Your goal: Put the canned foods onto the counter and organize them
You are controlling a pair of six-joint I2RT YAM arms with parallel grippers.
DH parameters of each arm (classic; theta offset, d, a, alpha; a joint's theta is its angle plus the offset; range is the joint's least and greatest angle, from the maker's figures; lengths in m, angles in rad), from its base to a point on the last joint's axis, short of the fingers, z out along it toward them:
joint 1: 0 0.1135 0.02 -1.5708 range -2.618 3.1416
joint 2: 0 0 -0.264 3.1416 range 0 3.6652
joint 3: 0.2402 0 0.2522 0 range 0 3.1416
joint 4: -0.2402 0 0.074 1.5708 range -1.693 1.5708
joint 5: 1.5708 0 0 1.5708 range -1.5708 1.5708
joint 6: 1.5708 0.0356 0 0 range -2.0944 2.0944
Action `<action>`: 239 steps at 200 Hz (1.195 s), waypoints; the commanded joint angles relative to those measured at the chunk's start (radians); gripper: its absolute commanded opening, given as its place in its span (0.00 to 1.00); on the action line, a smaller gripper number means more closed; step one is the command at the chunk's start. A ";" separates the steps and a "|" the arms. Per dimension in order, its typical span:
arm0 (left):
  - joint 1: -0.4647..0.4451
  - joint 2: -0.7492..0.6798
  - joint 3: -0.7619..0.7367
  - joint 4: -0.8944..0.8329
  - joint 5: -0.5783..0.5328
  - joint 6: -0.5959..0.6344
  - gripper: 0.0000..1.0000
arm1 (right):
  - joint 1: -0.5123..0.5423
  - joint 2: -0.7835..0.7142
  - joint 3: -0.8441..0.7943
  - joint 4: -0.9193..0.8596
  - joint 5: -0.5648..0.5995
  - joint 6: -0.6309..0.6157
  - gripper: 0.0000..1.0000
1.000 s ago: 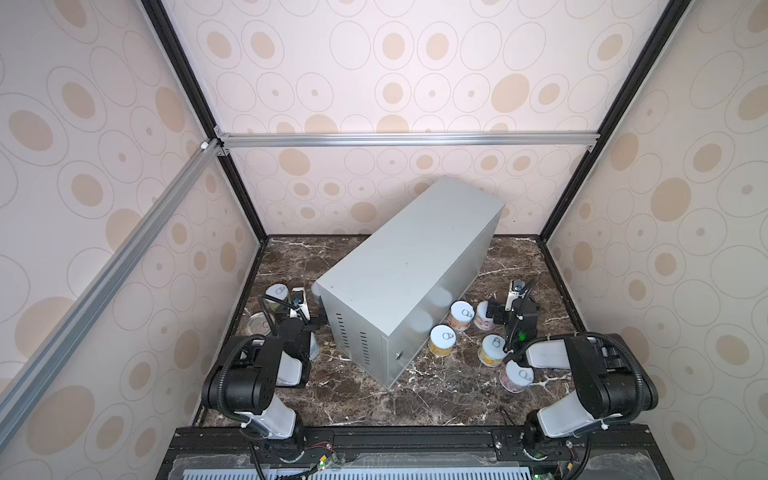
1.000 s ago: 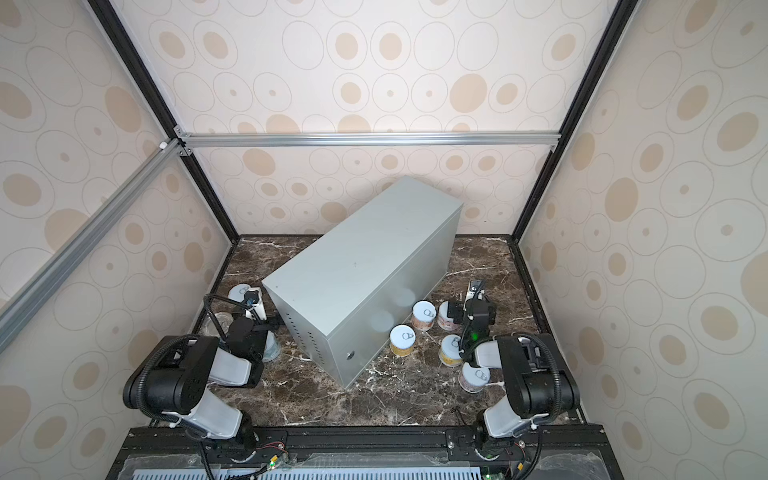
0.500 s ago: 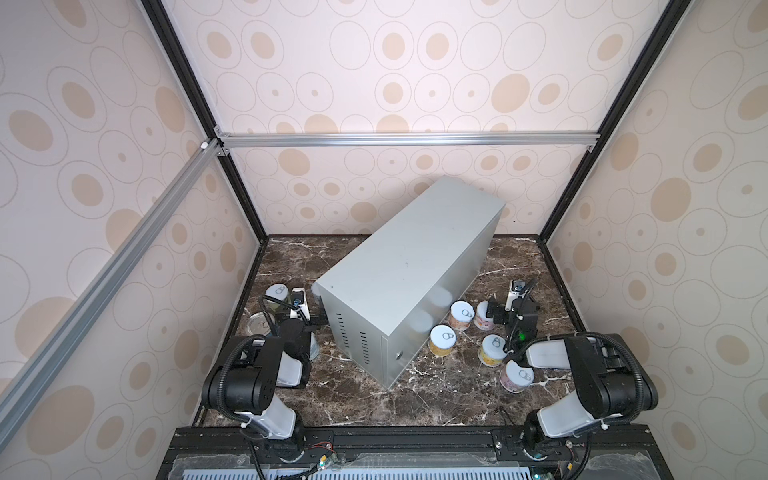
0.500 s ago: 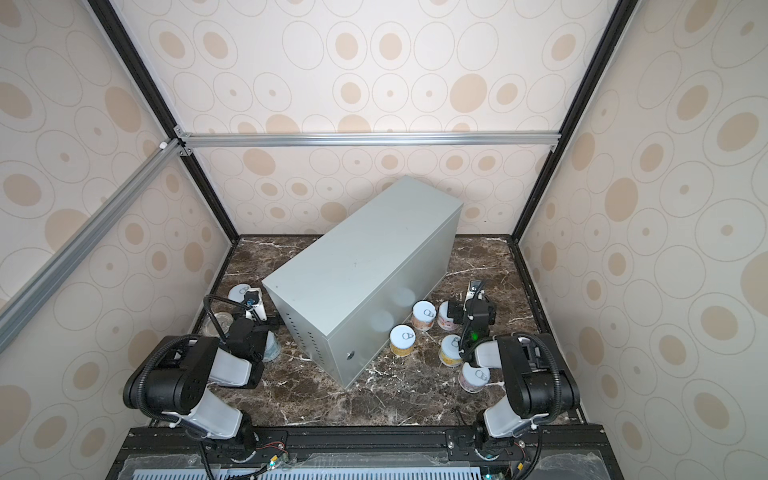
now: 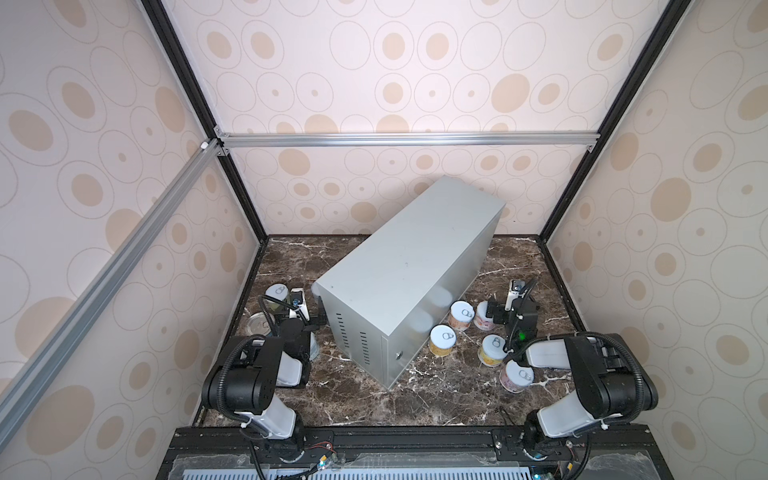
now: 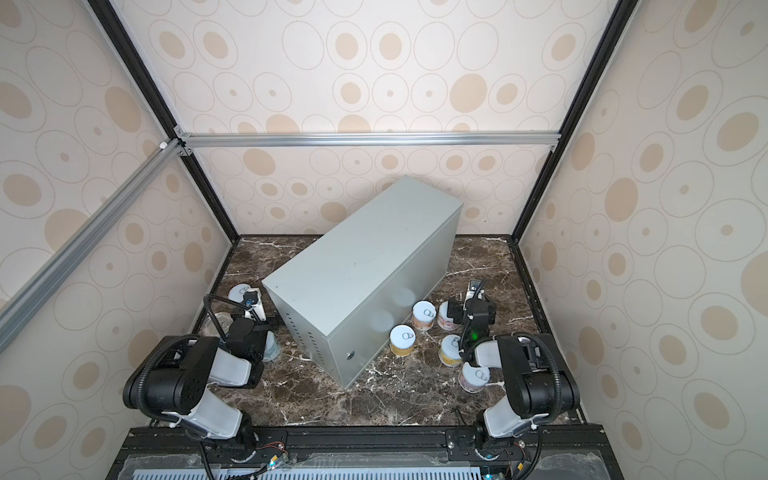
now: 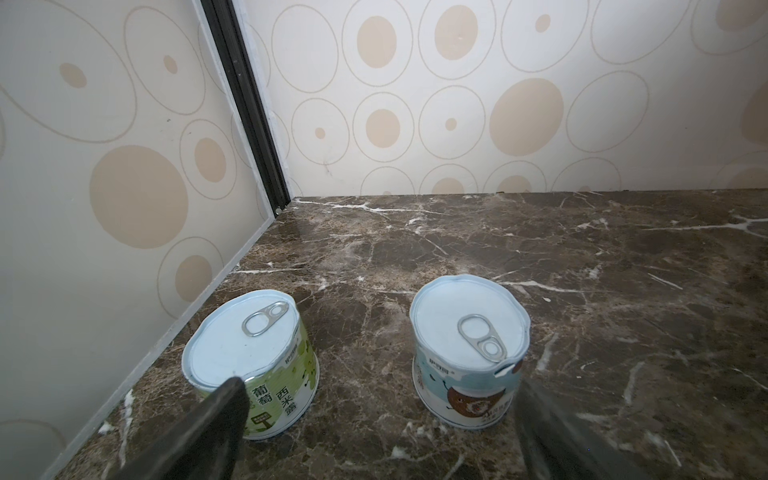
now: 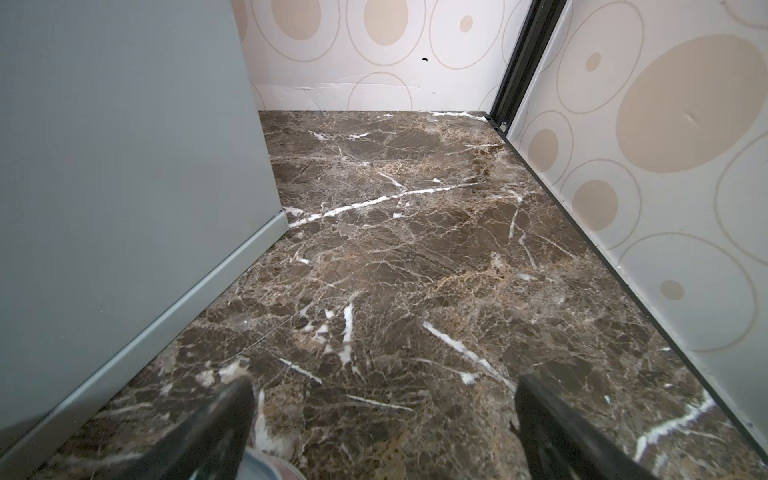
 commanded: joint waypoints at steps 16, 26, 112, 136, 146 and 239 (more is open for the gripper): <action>0.008 -0.006 0.021 0.010 -0.007 -0.009 0.99 | -0.001 -0.005 0.007 -0.022 -0.011 -0.010 1.00; 0.008 -0.007 0.020 0.012 -0.007 -0.009 1.00 | -0.001 -0.007 0.005 -0.020 -0.008 -0.013 1.00; 0.008 -0.370 0.113 -0.402 -0.180 -0.120 0.99 | 0.024 -0.377 0.096 -0.479 0.183 0.108 0.94; 0.009 -0.517 0.219 -0.652 -0.185 -0.230 0.99 | 0.025 -0.480 0.186 -0.734 0.188 0.164 0.99; 0.009 -0.571 0.257 -0.741 -0.148 -0.268 0.99 | 0.024 -0.532 0.214 -0.846 0.176 0.192 1.00; 0.008 -0.785 0.444 -1.427 0.126 -0.479 0.99 | 0.033 -0.920 0.350 -1.448 -0.168 0.356 0.99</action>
